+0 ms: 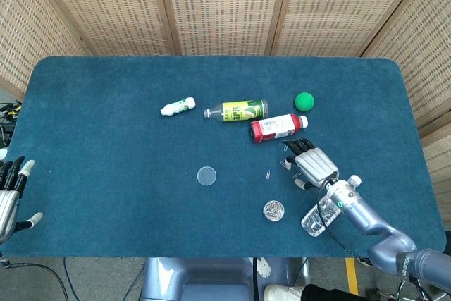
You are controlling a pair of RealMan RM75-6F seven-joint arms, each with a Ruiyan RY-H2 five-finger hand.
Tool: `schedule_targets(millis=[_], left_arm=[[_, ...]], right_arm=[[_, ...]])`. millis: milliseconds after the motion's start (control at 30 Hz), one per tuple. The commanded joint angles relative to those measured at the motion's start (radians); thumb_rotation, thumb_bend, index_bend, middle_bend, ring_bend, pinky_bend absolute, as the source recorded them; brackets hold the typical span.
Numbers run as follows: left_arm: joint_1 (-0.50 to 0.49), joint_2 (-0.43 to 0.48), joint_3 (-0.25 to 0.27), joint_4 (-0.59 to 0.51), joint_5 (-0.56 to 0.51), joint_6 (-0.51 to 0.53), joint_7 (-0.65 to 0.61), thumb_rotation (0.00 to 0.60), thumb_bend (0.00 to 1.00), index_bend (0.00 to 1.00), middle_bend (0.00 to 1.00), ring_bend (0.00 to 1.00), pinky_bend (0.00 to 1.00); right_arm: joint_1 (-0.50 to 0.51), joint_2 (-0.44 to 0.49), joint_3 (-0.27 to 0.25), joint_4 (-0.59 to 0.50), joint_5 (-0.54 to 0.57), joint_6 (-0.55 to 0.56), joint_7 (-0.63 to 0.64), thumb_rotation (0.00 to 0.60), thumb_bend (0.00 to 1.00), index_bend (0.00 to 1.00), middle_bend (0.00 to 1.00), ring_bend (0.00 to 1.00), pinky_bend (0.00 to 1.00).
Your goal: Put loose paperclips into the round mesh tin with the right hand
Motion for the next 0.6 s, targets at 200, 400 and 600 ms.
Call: schedule_targets(millis=[200, 400, 600], left_arm=[[-0.004, -0.007, 0.006, 0.000, -0.003, -0.005, 0.013, 0.600, 0.05, 0.00, 0.00, 0.00, 0.00], [-0.006, -0.009, 0.007, 0.000, -0.007, -0.006, 0.019, 0.600, 0.05, 0.00, 0.00, 0.00, 0.00], [-0.009, -0.010, 0.008, 0.000, -0.010, -0.009, 0.023, 0.600, 0.05, 0.00, 0.00, 0.00, 0.00]], right_arm=[[0.018, -0.059, -0.030, 0.096, 0.029, -0.020, 0.002, 0.600, 0.33, 0.43, 0.00, 0.00, 0.00], [0.025, -0.096, -0.033, 0.156, 0.047, -0.018, 0.030, 0.600, 0.33, 0.46, 0.00, 0.00, 0.00], [0.030, -0.113, -0.041, 0.178, 0.048, -0.021, 0.046, 0.600, 0.33, 0.48, 0.00, 0.00, 0.00]])
